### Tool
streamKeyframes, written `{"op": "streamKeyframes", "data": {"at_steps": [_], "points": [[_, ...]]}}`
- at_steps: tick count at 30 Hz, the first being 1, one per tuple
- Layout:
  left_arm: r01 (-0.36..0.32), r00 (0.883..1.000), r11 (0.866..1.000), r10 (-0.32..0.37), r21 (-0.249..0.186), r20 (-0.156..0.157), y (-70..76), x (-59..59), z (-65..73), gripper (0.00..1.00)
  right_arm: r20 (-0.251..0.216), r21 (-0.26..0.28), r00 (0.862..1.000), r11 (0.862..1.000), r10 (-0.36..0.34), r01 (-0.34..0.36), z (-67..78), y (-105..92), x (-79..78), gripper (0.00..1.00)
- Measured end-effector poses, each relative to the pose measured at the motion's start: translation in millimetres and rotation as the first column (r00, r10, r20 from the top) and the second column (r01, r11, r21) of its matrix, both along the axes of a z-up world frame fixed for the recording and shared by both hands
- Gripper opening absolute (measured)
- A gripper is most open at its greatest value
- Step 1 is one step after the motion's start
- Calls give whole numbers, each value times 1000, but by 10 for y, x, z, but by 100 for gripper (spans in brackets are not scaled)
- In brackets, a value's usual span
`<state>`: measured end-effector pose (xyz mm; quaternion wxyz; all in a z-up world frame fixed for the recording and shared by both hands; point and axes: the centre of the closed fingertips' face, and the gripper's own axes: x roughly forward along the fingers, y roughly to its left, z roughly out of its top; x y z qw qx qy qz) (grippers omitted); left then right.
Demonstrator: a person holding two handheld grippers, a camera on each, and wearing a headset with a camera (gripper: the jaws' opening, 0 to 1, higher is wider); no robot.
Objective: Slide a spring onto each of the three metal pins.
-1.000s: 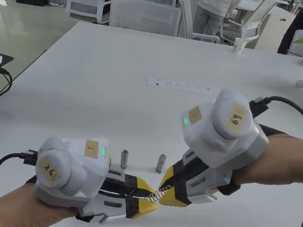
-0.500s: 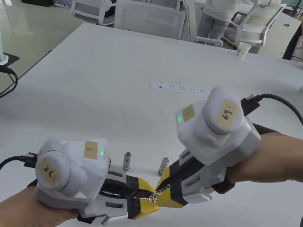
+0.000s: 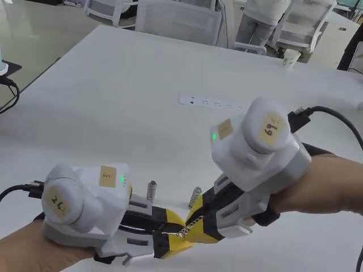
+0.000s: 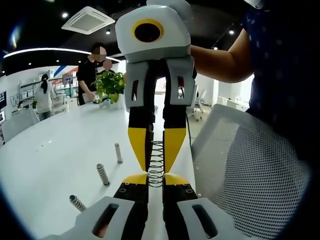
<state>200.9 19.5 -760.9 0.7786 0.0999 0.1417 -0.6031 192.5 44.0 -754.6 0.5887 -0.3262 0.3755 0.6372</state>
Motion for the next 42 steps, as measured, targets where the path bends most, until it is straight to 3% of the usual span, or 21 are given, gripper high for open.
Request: {"op": "streamKeyframes", "data": {"at_steps": [9,21,32,42], "points": [[-10,1000,1000,10,21,-15,19,7,-65,11,7,-22,1000,1000,8,-8,17,-24,38,8],[-77,997,997,77,28,-12,218,50,-98,22,60,-62,997,997,-47,51,89,-306,320,8],[-181,981,983,182,23,-64,490,53,-196,43,124,-94,986,988,-114,126,155,-591,594,8],[-271,960,962,272,26,-71,727,64,-250,59,151,-119,979,980,-140,159,151,-703,772,8]]}}
